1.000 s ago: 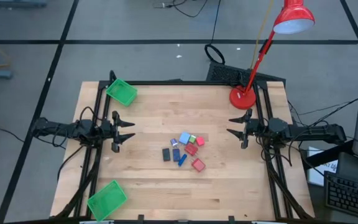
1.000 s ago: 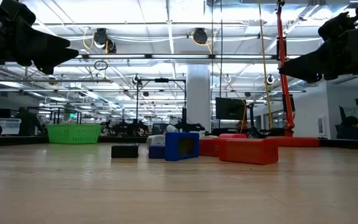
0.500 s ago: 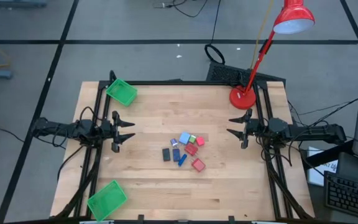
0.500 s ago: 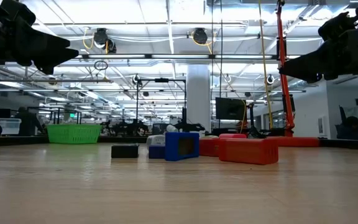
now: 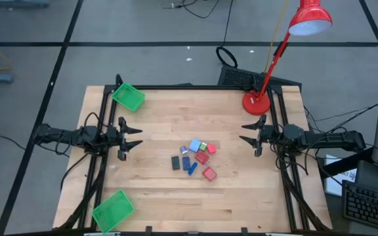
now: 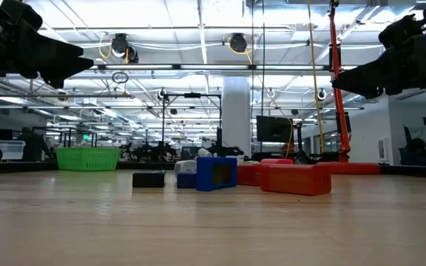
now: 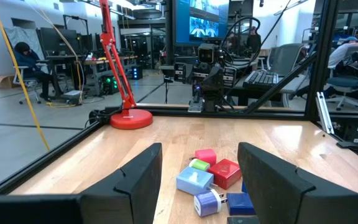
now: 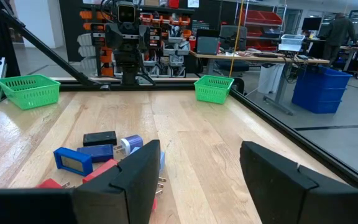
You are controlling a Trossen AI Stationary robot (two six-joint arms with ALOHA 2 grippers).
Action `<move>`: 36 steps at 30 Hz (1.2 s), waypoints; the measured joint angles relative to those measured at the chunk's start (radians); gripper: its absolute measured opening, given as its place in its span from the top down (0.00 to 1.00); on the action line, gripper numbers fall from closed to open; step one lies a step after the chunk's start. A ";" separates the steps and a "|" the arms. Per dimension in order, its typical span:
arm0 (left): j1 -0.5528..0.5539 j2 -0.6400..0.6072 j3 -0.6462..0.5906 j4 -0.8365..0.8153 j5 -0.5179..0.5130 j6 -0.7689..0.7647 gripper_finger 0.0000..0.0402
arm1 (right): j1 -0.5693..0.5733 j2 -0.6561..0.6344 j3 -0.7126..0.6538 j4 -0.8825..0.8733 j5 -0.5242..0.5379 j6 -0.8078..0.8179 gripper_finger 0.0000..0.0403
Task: Pick & Place Office items
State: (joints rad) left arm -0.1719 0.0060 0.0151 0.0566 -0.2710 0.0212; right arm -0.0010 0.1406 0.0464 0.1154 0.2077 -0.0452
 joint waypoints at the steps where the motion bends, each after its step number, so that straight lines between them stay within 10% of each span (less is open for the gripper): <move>1: 0.000 0.000 0.000 0.000 0.000 0.000 0.47 | 0.000 0.000 0.000 0.000 0.000 0.000 0.48; 27: 0.000 0.000 0.000 0.000 0.000 0.000 0.47 | 0.009 0.016 0.000 0.183 -0.026 0.391 0.48; 32: 0.000 0.000 0.000 0.000 0.000 0.000 0.47 | 0.128 0.187 0.000 0.354 -0.105 0.441 0.44; 36: 0.000 0.000 0.000 0.000 0.000 0.000 0.47 | 0.258 0.401 0.002 0.498 0.024 0.387 0.33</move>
State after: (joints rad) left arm -0.1717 0.0063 0.0154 0.0566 -0.2710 0.0212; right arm 0.2574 0.5419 0.0486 0.6132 0.2317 0.3414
